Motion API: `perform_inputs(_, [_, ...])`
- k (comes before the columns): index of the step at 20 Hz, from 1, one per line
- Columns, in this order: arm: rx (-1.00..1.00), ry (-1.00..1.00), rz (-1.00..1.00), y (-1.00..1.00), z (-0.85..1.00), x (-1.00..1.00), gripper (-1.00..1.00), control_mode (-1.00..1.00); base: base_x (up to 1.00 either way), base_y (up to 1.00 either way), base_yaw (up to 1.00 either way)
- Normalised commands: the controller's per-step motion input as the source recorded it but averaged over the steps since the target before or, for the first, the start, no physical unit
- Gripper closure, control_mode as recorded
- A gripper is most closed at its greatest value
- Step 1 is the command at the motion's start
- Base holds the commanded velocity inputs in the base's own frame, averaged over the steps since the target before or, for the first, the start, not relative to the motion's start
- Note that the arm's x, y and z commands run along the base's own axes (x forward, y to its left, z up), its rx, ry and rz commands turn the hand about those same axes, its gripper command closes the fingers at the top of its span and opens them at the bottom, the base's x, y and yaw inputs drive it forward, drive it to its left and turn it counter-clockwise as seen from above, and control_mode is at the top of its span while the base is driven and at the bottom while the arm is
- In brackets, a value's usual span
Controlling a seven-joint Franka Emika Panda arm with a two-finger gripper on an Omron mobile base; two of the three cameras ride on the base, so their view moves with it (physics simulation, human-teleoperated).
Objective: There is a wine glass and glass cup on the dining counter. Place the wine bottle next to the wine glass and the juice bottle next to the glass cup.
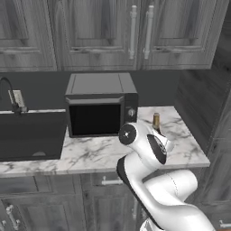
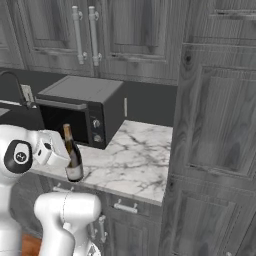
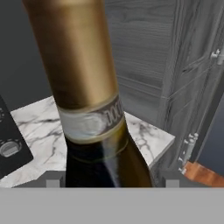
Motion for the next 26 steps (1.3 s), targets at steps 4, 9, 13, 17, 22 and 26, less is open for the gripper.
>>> perform_inputs(4, [0.00,0.00,0.00,0.00,0.00,0.00,1.00,1.00,-0.39,0.19,0.00])
perform_inputs(9, [0.00,0.00,0.00,0.00,0.00,0.00,1.00,1.00,-0.32,0.29,0.00])
perform_inputs(13, [0.00,0.00,0.00,0.00,0.00,0.00,1.00,1.00,-0.29,0.41,0.00])
perform_inputs(17, [0.00,0.00,0.00,0.00,0.00,0.00,1.00,1.00,-0.31,0.36,0.39])
perform_inputs(22, [0.00,0.00,0.00,0.00,0.00,0.00,1.00,1.00,-0.07,0.09,0.97])
perform_inputs(26, [0.00,0.00,0.00,0.00,0.00,0.00,1.00,1.00,-0.03,0.00,1.00])
